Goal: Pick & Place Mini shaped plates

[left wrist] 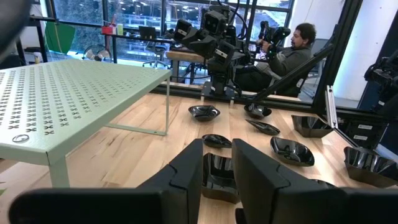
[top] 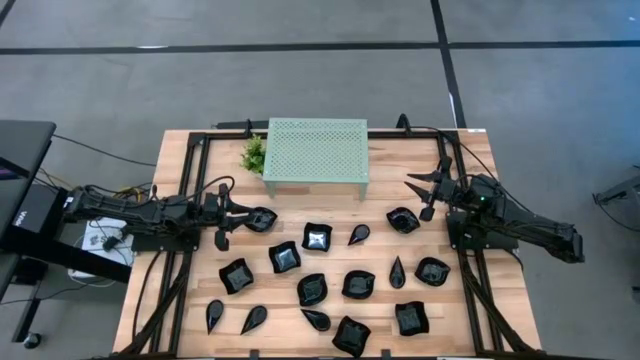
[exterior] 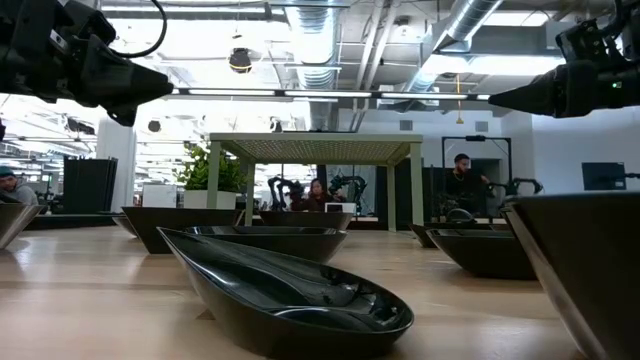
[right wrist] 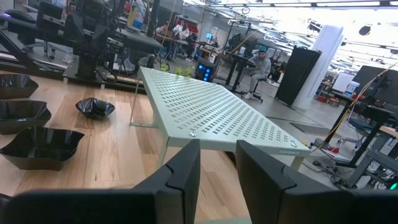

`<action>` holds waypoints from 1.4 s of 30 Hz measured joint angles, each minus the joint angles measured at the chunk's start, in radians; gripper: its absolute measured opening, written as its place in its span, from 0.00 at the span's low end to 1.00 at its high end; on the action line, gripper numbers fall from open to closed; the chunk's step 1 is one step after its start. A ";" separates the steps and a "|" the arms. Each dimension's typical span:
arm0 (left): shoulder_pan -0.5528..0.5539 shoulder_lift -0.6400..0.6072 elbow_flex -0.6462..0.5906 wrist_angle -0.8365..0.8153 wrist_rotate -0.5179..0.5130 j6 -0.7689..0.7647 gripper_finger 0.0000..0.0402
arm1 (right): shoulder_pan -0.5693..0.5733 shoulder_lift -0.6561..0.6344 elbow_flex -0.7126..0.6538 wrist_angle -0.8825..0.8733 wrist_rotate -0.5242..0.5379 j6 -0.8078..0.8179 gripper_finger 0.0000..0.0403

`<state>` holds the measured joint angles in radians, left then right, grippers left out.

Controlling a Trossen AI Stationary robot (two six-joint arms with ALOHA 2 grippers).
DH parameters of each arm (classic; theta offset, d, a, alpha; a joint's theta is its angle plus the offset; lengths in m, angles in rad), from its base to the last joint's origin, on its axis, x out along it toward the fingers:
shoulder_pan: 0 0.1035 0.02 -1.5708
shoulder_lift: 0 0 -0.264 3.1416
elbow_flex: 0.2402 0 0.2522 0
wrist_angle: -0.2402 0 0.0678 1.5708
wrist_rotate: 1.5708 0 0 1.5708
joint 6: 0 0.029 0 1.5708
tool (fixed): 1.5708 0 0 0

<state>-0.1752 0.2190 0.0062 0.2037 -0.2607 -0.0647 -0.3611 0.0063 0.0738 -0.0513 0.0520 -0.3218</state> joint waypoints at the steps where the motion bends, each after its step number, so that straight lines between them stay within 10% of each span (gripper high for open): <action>1: 0.000 0.000 0.000 0.002 0.000 0.000 0.22 | 0.000 0.000 0.000 0.000 0.000 0.000 0.24; 13: 0.000 0.000 0.000 0.156 0.000 0.005 0.22 | 0.000 0.000 0.000 0.001 -0.005 0.030 0.24; 20: 0.000 0.000 0.000 0.180 0.003 -0.080 0.22 | 0.000 0.000 0.000 0.019 -0.050 0.581 0.24; 26: 0.000 0.094 0.063 0.160 -0.005 -0.127 0.22 | -0.008 0.000 0.000 0.145 0.031 0.350 0.24; 37: -0.028 0.643 0.579 -0.643 0.054 -0.257 0.22 | -0.008 0.000 0.000 0.266 0.106 0.139 0.24; 42: -0.086 0.863 0.614 -0.724 0.094 -0.307 0.22 | 0.004 0.000 0.000 0.254 0.105 0.139 0.24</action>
<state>-0.2609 1.0815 0.6200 -0.5204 -0.1670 -0.3714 -0.3573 0.0063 0.0738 0.2025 0.1575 -0.1829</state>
